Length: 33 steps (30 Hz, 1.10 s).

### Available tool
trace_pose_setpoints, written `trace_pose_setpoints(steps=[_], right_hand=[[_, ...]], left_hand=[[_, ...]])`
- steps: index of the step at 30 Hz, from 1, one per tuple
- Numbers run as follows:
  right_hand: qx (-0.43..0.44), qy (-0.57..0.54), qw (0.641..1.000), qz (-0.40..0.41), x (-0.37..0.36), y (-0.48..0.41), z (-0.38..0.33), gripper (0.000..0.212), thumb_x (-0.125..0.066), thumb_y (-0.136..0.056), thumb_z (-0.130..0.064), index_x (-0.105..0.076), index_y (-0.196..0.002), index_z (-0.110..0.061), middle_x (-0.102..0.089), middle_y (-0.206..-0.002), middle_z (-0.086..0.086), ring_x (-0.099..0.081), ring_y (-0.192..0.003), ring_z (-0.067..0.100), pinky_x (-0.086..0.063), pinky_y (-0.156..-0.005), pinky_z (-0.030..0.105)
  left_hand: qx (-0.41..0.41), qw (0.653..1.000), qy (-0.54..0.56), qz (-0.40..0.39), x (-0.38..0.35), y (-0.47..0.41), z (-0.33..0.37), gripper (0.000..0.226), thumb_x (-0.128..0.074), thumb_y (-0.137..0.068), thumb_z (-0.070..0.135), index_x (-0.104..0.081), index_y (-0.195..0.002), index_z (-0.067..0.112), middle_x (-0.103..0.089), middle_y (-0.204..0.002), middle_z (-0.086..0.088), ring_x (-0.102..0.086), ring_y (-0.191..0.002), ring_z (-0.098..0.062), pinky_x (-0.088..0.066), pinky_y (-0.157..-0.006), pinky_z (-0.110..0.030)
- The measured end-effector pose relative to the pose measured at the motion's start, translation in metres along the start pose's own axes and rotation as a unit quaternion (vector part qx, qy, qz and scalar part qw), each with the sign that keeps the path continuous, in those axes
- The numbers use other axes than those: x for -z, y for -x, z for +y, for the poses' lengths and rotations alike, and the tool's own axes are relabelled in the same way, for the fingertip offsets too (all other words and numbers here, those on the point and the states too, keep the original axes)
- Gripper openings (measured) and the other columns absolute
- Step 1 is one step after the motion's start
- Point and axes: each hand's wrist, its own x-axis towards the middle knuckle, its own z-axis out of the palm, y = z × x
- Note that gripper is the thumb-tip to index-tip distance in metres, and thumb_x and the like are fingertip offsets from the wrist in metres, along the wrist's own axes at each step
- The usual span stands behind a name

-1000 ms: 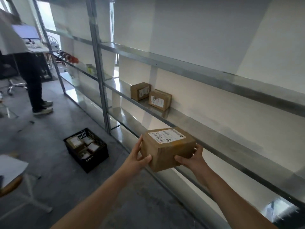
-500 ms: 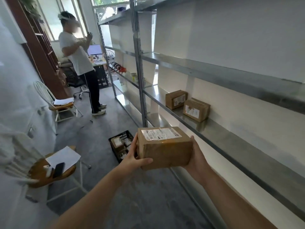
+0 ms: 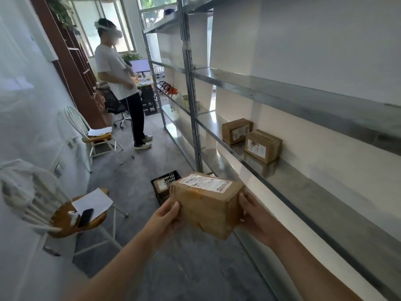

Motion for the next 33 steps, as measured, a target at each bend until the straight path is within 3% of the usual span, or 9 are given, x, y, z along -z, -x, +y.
trace_pose_setpoints(steps=[4,7,10,14,19,23,25,27,33], right_hand=[[-0.005,0.079,0.997,0.014,0.000,-0.002,0.010,0.047,-0.067,-0.085,-0.024,-0.049,-0.127,-0.013,-0.056,-0.134,0.016,-0.060,-0.118,0.034,-0.057,-0.081,0.054],[-0.047,0.076,0.996,0.010,-0.020,-0.010,0.022,0.051,-0.043,-0.097,-0.053,-0.049,-0.130,-0.014,-0.060,-0.128,0.021,-0.057,-0.119,0.042,-0.046,-0.093,0.067],[-0.046,0.107,0.992,0.052,-0.037,-0.030,0.028,0.051,-0.040,-0.095,-0.062,-0.052,-0.130,-0.027,-0.067,-0.122,0.010,-0.067,-0.109,0.031,-0.053,-0.089,0.059],[-0.061,0.202,0.975,0.065,-0.067,-0.056,0.036,0.039,-0.049,-0.096,-0.053,-0.055,-0.131,-0.038,-0.072,-0.114,0.000,-0.071,-0.098,0.024,-0.060,-0.077,0.044],[-0.079,0.184,0.979,0.037,-0.102,-0.085,0.042,0.044,-0.060,-0.096,-0.027,-0.048,-0.136,-0.040,-0.068,-0.123,0.004,-0.064,-0.113,0.029,-0.049,-0.093,0.063],[-0.077,0.209,0.974,0.034,-0.139,-0.113,0.052,0.050,-0.058,-0.097,-0.026,-0.042,-0.140,-0.045,-0.067,-0.124,0.002,-0.065,-0.113,0.027,-0.054,-0.091,0.054],[-0.080,0.221,0.971,0.032,-0.160,-0.130,0.059,0.046,-0.053,-0.100,-0.030,-0.041,-0.141,-0.048,-0.067,-0.125,0.000,-0.065,-0.111,0.025,-0.057,-0.085,0.047],[-0.088,0.236,0.967,0.031,-0.181,-0.146,0.067,0.046,-0.052,-0.100,-0.035,-0.040,-0.141,-0.050,-0.064,-0.129,-0.002,-0.064,-0.114,0.025,-0.054,-0.091,0.051],[-0.049,0.261,0.962,0.064,-0.227,-0.187,0.115,0.041,-0.049,-0.101,-0.035,-0.045,-0.141,-0.044,-0.063,-0.131,-0.002,-0.064,-0.114,0.022,-0.050,-0.098,0.051]], left_hand=[[-0.041,0.994,-0.007,0.100,-0.001,-0.018,-0.018,0.056,-0.069,-0.085,0.037,-0.053,-0.137,0.026,-0.063,-0.132,-0.008,-0.063,-0.117,-0.023,-0.057,-0.084,-0.034],[-0.027,0.986,-0.033,0.163,-0.002,-0.027,-0.018,0.072,-0.069,-0.083,0.046,-0.043,-0.142,0.015,-0.066,-0.125,-0.010,-0.067,-0.111,-0.027,-0.057,-0.089,-0.042],[-0.050,0.976,-0.069,0.202,0.003,-0.037,-0.010,0.062,-0.066,-0.087,0.043,-0.037,-0.138,0.025,-0.063,-0.124,-0.009,-0.066,-0.107,-0.026,-0.056,-0.090,-0.045],[-0.073,0.962,-0.118,0.236,0.011,-0.045,0.003,0.020,-0.055,-0.097,0.035,-0.048,-0.116,0.032,-0.060,-0.123,-0.011,-0.063,-0.107,-0.026,-0.055,-0.090,-0.046],[-0.106,0.959,-0.095,0.244,0.040,-0.053,0.019,0.023,-0.056,-0.097,0.035,-0.057,-0.120,0.035,-0.061,-0.124,-0.003,-0.061,-0.105,-0.013,-0.053,-0.086,-0.029],[-0.088,0.959,-0.079,0.257,0.078,-0.057,0.031,0.041,-0.051,-0.100,0.037,-0.051,-0.140,0.030,-0.058,-0.126,0.005,-0.060,-0.100,-0.006,-0.053,-0.074,-0.013],[-0.070,0.963,-0.046,0.255,0.102,-0.057,0.041,0.041,-0.047,-0.101,0.039,-0.049,-0.142,0.032,-0.058,-0.133,0.002,-0.061,-0.109,-0.014,-0.056,-0.090,-0.030],[-0.048,0.965,-0.021,0.255,0.127,-0.057,0.049,0.041,-0.045,-0.101,0.042,-0.049,-0.142,0.034,-0.061,-0.134,-0.004,-0.061,-0.117,-0.022,-0.050,-0.101,-0.044],[-0.054,0.972,-0.007,0.229,0.194,-0.050,0.067,0.042,-0.047,-0.100,0.046,-0.050,-0.140,0.036,-0.063,-0.132,-0.003,-0.060,-0.120,-0.024,-0.046,-0.105,-0.050]])
